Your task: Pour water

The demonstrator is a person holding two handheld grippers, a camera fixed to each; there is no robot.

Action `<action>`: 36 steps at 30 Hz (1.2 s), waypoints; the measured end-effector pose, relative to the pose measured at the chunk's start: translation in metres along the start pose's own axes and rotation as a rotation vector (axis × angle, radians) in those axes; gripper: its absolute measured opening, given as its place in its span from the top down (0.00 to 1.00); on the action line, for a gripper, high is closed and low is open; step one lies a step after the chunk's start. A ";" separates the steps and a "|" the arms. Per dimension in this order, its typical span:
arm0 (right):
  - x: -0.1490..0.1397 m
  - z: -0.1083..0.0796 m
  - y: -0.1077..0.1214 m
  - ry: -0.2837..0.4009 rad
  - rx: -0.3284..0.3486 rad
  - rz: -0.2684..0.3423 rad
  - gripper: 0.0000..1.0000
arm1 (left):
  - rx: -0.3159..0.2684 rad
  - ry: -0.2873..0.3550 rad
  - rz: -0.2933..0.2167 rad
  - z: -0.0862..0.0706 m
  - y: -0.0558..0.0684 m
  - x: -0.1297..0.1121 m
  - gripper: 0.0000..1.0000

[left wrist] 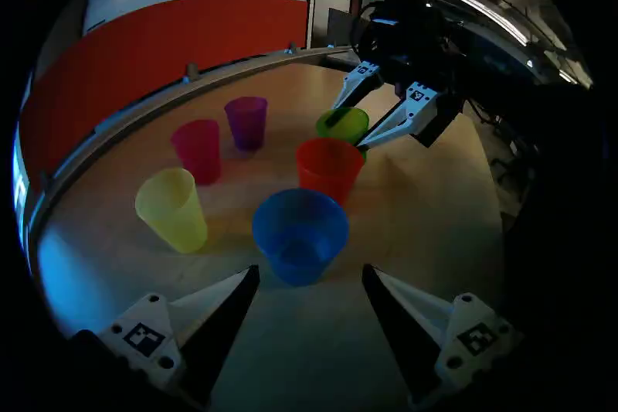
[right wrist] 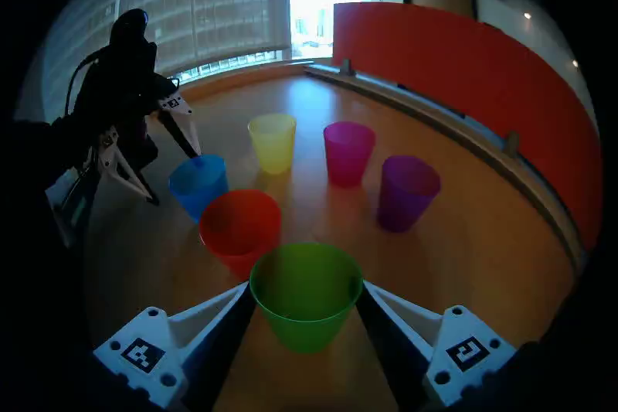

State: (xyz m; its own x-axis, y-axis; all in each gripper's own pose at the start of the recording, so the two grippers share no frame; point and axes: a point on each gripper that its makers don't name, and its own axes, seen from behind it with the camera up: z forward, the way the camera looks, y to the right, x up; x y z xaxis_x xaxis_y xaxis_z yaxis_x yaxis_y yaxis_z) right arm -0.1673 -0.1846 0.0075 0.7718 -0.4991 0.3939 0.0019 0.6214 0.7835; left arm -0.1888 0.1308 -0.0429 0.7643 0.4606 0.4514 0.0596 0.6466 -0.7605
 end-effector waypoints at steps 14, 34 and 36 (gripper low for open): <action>-0.004 -0.001 -0.001 0.002 0.001 0.012 0.09 | -0.003 0.005 0.002 -0.003 0.004 0.000 0.01; -0.025 -0.016 0.000 -0.013 -0.026 0.016 0.08 | 0.008 0.002 0.009 -0.005 0.009 0.001 0.01; -0.024 -0.016 0.000 -0.013 -0.030 0.017 0.06 | 0.009 0.002 0.008 -0.005 0.010 0.001 0.01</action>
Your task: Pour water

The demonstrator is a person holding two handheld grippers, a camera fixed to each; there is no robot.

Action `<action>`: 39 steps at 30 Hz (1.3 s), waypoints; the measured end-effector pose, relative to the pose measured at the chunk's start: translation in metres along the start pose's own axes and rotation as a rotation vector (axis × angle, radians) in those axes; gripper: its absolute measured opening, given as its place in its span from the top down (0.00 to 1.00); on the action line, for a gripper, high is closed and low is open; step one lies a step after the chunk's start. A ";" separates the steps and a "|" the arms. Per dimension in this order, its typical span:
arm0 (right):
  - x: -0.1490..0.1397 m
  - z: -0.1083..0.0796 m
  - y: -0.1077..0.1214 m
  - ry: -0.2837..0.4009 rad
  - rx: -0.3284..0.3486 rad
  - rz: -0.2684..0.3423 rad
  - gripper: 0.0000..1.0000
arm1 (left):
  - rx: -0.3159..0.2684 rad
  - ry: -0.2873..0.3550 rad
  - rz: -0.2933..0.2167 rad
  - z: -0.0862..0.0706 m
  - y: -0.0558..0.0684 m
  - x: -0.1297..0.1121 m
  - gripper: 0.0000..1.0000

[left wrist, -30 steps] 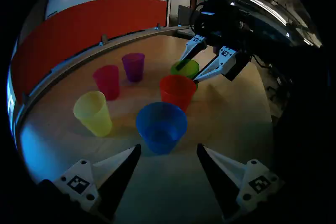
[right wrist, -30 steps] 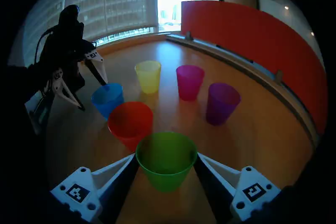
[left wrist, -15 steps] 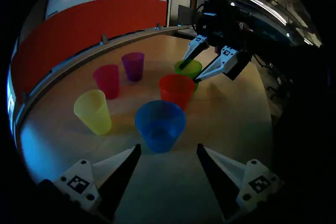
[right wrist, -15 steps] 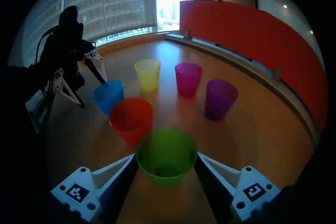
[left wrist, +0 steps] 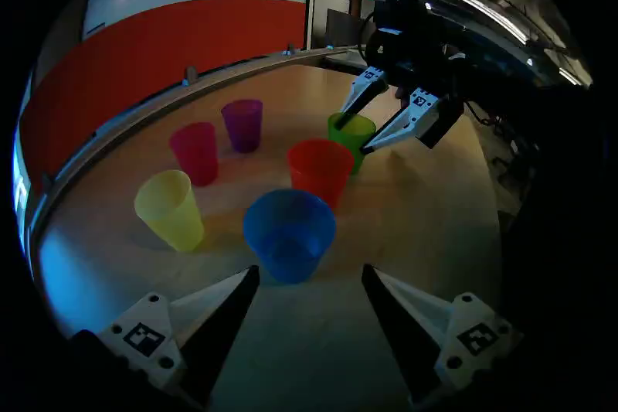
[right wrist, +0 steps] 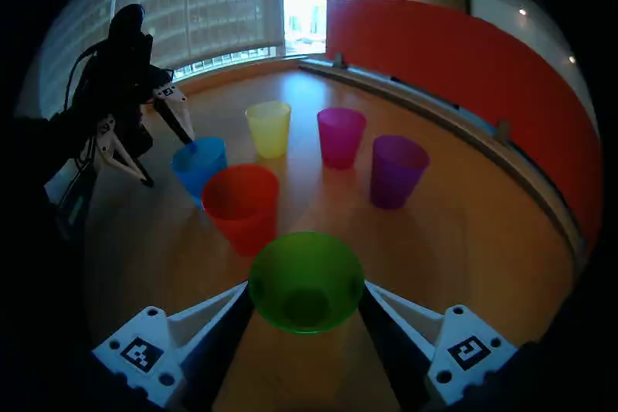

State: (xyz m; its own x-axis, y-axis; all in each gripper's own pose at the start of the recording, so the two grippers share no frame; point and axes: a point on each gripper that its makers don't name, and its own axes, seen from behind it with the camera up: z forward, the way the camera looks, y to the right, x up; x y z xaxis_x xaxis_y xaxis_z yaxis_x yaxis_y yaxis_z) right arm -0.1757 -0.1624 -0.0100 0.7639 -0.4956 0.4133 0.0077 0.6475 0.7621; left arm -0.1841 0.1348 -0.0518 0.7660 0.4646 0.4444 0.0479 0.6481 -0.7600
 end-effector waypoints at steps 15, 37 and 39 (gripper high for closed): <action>-0.006 -0.011 0.000 -0.001 -0.018 0.002 0.00 | 0.018 0.001 -0.004 -0.005 -0.002 0.001 0.01; -0.028 -0.063 -0.003 0.048 -0.125 0.041 0.00 | 0.131 0.081 -0.042 -0.041 -0.007 0.003 0.01; -0.026 -0.069 -0.003 0.068 -0.139 0.049 0.00 | 0.154 0.102 -0.048 -0.046 -0.009 0.005 0.01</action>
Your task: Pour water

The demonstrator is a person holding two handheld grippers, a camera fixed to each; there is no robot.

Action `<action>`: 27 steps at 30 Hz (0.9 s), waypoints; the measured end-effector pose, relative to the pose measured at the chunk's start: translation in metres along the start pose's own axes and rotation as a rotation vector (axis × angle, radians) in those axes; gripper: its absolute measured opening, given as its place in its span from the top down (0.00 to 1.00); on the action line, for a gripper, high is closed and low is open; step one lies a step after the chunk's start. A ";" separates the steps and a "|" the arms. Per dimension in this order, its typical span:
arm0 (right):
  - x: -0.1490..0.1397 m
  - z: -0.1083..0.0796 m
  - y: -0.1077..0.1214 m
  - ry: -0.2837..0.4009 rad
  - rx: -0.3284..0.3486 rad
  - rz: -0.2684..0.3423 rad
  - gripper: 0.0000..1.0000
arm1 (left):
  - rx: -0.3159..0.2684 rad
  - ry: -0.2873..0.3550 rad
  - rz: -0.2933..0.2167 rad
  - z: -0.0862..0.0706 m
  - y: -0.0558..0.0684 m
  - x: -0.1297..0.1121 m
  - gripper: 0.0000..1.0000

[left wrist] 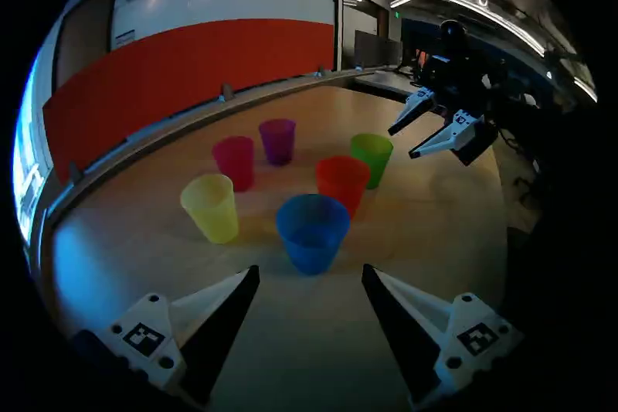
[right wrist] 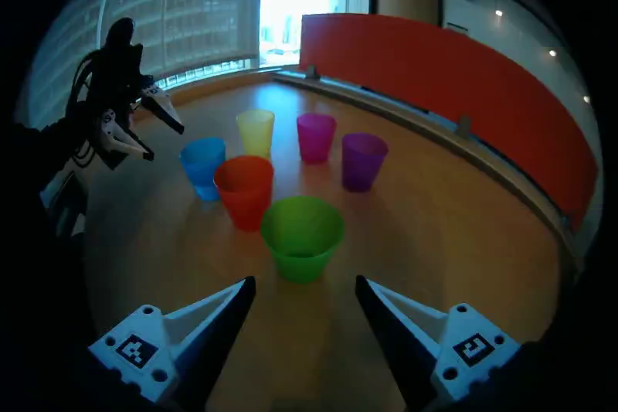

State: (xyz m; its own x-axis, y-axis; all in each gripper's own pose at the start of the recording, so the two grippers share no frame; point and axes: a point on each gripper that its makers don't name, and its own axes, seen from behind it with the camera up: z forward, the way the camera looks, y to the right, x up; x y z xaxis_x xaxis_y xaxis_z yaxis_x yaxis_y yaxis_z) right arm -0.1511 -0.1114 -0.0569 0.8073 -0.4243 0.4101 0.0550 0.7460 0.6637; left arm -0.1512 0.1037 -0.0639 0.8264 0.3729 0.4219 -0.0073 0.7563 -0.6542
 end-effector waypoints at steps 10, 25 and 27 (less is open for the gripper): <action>0.023 -0.027 0.007 0.117 -0.090 0.038 0.00 | 0.150 0.131 -0.036 -0.023 -0.021 0.020 0.01; 0.080 -0.068 0.039 0.357 -0.318 0.123 0.00 | 0.397 0.362 -0.088 -0.061 -0.056 0.058 0.01; 0.084 -0.074 0.045 0.383 -0.356 0.137 0.00 | 0.430 0.385 -0.089 -0.066 -0.059 0.062 0.01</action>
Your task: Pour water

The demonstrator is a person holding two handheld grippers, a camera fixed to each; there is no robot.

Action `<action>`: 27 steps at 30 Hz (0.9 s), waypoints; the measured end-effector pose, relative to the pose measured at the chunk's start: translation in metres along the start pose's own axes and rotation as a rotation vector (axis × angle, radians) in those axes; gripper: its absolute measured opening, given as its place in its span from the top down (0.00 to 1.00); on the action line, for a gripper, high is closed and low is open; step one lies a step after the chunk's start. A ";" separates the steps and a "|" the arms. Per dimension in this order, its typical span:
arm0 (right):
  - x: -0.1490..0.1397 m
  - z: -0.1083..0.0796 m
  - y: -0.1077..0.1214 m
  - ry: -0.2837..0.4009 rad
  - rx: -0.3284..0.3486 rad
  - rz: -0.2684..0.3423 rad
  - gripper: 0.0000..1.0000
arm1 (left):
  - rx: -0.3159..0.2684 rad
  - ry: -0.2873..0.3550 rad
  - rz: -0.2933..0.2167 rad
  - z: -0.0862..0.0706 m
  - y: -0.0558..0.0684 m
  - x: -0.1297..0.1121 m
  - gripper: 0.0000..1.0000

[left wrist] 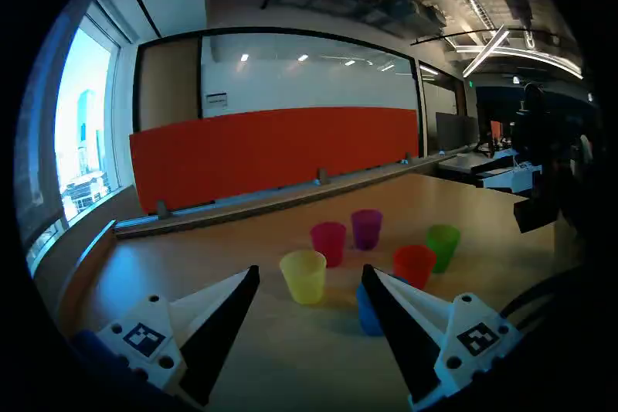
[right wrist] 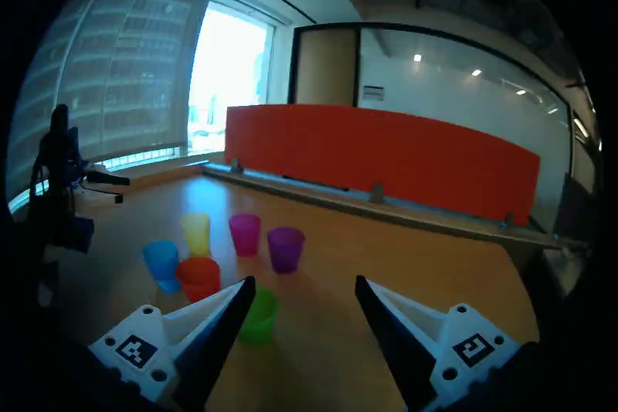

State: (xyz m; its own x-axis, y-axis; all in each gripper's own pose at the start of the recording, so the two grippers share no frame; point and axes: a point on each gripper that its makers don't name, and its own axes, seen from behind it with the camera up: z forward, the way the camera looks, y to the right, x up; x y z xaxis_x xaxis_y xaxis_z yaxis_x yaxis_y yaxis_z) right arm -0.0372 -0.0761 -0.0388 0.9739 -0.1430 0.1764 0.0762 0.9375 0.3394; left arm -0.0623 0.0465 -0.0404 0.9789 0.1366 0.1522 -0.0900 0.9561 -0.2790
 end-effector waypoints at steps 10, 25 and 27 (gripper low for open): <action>0.027 -0.010 0.038 0.113 -0.221 0.046 0.00 | 0.154 0.092 -0.002 -0.013 -0.023 0.024 0.01; 0.038 -0.026 0.073 0.211 -0.444 0.099 0.00 | 0.277 0.192 -0.067 -0.020 -0.039 0.045 0.01; 0.040 -0.026 0.074 0.217 -0.448 0.110 0.00 | 0.298 0.206 -0.070 -0.022 -0.043 0.049 0.01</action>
State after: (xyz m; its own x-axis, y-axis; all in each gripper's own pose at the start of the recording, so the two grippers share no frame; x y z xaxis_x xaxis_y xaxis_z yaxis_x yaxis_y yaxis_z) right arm 0.0130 -0.0042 -0.0309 0.9997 -0.0112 -0.0230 0.0086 0.9940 -0.1088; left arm -0.0065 0.0060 -0.0420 0.9982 0.0424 -0.0412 -0.0417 0.9990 0.0186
